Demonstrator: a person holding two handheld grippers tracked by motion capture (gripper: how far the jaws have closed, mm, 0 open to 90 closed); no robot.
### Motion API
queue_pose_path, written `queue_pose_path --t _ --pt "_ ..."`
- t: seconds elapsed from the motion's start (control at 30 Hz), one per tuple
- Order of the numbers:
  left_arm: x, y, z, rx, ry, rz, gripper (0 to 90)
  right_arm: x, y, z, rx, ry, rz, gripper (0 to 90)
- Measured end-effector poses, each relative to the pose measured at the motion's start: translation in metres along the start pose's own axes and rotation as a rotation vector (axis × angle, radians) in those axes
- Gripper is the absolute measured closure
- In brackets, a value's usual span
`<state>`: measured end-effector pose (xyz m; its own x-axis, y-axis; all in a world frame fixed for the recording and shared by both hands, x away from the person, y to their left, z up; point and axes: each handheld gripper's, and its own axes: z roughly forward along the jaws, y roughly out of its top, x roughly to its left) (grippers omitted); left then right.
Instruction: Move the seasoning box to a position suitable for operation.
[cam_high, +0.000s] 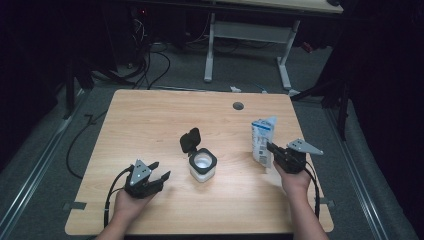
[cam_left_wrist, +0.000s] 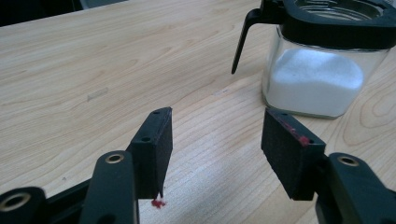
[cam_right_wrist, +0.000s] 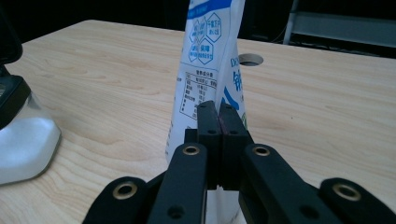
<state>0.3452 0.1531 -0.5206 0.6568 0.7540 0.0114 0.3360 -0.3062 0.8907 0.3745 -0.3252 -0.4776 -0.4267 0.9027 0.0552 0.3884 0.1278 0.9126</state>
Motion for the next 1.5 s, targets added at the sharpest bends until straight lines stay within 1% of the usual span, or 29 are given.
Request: queue_pose_path --t 0.1,0.3,0.47,0.57,0.93,1.03,1.13,1.17,1.23,1.33,1.4,1.5 --pt "-0.001 0.0 0.001 0.002 0.0 0.004 43.6 -0.001 -0.007 -0.005 -0.013 0.005 0.023 89.6" --pt "-0.001 0.0 0.002 0.009 0.0 0.005 43.5 0.002 -0.013 -0.011 -0.016 0.0 -0.002 89.4" --pt "0.0 0.0 0.0 0.003 0.002 0.0 43.5 0.002 -0.015 -0.012 -0.028 -0.011 0.018 89.2" --pt "0.001 0.0 0.0 0.002 0.003 -0.002 43.5 0.004 -0.016 -0.013 -0.031 -0.021 0.011 88.9" --pt "0.0 -0.001 0.001 0.001 0.0 -0.012 43.1 0.007 -0.025 -0.018 -0.052 -0.041 0.04 85.3" --pt "-0.001 -0.001 0.001 0.003 -0.002 -0.01 43.1 0.008 -0.027 -0.017 -0.053 -0.041 0.05 82.1" --pt "-0.001 -0.001 0.002 0.007 -0.003 -0.009 43.0 0.008 -0.029 -0.015 -0.046 -0.045 0.047 79.7" --pt "-0.001 -0.002 0.002 0.006 -0.002 -0.01 43.0 0.008 -0.03 -0.015 -0.045 -0.044 0.054 78.7" --pt "-0.001 -0.002 0.002 0.006 -0.003 -0.012 42.8 0.009 -0.03 -0.014 -0.045 -0.049 0.056 75.0" --pt "-0.001 -0.002 0.002 0.006 -0.004 -0.013 42.7 0.01 -0.031 -0.013 -0.043 -0.053 0.053 70.9" --pt "-0.001 -0.002 0.002 0.006 -0.004 -0.013 42.6 0.012 -0.031 -0.012 -0.037 -0.061 0.037 67.5" --pt "-0.001 -0.002 0.002 0.007 -0.007 -0.015 42.4 0.014 -0.031 -0.01 -0.024 -0.064 0.034 62.1"
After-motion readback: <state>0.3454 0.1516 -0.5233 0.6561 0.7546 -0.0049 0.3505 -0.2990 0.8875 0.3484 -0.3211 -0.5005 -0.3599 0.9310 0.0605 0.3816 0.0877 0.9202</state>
